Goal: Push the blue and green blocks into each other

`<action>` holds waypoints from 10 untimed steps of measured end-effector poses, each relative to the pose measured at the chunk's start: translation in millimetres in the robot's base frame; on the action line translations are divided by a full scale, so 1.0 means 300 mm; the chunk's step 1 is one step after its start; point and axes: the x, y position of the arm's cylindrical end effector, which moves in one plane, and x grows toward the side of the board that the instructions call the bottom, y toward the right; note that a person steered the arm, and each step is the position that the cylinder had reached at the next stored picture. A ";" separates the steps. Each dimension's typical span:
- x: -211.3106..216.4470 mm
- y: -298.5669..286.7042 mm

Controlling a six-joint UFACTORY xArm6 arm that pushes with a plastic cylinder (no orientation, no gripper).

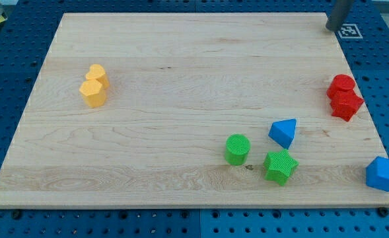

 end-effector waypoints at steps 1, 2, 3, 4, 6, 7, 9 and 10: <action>0.200 0.134; 0.236 0.165; 0.432 0.164; 0.650 0.164; 0.811 0.165; 1.026 0.161; 1.135 -0.022; 1.073 -0.222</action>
